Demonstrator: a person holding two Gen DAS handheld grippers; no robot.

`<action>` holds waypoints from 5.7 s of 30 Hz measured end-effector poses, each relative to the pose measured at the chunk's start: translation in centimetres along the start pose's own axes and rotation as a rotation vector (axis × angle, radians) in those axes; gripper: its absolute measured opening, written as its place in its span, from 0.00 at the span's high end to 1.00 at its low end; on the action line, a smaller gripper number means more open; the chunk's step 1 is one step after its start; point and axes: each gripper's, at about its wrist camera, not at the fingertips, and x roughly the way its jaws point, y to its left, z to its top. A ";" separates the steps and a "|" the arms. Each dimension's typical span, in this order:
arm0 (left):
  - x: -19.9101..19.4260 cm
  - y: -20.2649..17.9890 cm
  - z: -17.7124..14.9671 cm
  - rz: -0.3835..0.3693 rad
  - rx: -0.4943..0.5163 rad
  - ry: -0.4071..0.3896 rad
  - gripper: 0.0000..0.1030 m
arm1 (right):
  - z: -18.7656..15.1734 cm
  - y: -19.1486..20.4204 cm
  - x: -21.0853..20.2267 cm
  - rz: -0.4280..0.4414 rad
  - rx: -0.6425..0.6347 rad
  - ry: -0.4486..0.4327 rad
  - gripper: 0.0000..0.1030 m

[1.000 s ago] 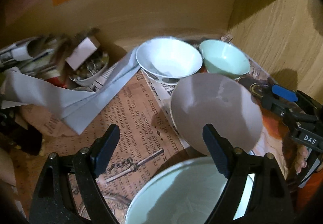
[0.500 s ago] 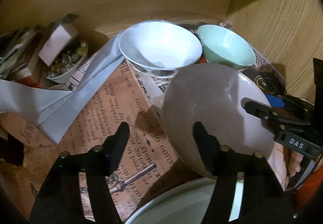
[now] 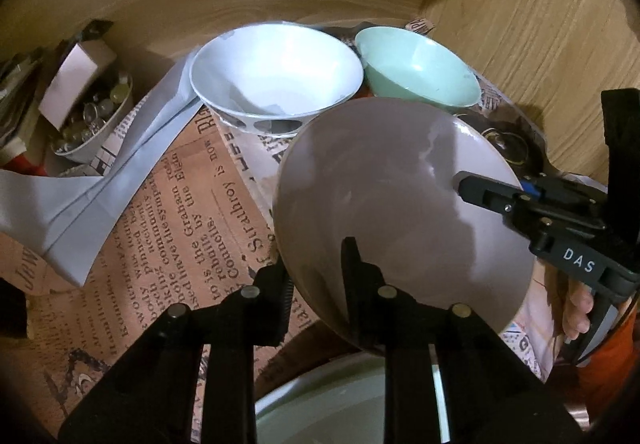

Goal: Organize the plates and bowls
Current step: 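Move both grippers to the mauve bowl rim and close them, then lift the mauve bowl with both grippers off the table, then carry the mauve bowl with both grippers over the mint green plate, then lower the mauve bowl onto the mint green plate and open both grippers, then move both grippers toward the white bowl beside the small mint bowl, then close both grippers on the white bowl rim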

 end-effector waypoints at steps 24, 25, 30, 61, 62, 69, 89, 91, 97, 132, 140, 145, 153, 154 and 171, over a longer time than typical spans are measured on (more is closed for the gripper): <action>-11.4 -1.7 -3.1 0.082 0.030 -0.284 0.80 | -1.1 6.0 -8.7 0.011 -0.114 -0.208 0.82; -11.9 -1.6 -3.6 0.089 0.030 -0.294 0.80 | -1.2 6.2 -8.9 0.014 -0.120 -0.211 0.82; -13.8 -0.7 -5.6 0.114 0.019 -0.321 0.80 | -2.1 8.0 -9.3 0.032 -0.147 -0.215 0.82; -21.8 6.9 -17.0 0.269 -0.192 -0.364 0.80 | -6.1 19.0 -5.7 0.252 -0.276 -0.122 0.82; -21.9 7.2 -17.3 0.275 -0.198 -0.364 0.80 | -6.1 19.3 -5.4 0.258 -0.281 -0.116 0.82; -22.4 9.1 -19.3 0.316 -0.247 -0.353 0.80 | -6.3 21.6 -3.3 0.288 -0.328 -0.062 0.82; -19.3 14.3 -22.7 0.293 -0.367 -0.245 0.80 | -7.2 24.6 3.0 0.268 -0.370 0.112 0.82; -18.8 14.7 -22.8 0.284 -0.377 -0.231 0.80 | -7.4 24.7 3.7 0.261 -0.369 0.133 0.82; -17.5 15.3 -23.0 0.294 -0.391 -0.212 0.80 | -7.9 25.3 4.6 0.228 -0.397 0.160 0.81; -23.8 7.8 -13.1 0.328 -0.284 -0.490 0.08 | -0.5 13.3 -10.0 0.037 -0.250 -0.381 0.27; -20.5 6.4 -7.5 0.297 -0.277 -0.432 0.08 | 2.0 9.4 -10.1 0.002 -0.214 -0.421 0.26; -17.4 5.6 -3.7 0.288 -0.259 -0.365 0.08 | 4.0 7.5 -8.3 -0.019 -0.191 -0.401 0.25; -11.6 5.2 1.9 0.295 -0.230 -0.253 0.08 | 6.2 4.2 -3.1 -0.024 -0.115 -0.287 0.25; -10.9 5.2 2.4 0.296 -0.222 -0.238 0.08 | 6.3 3.9 -2.6 -0.019 -0.105 -0.272 0.25; 2.1 8.7 9.0 0.259 -0.272 0.012 0.28 | 6.8 0.4 1.9 0.023 -0.023 -0.158 0.25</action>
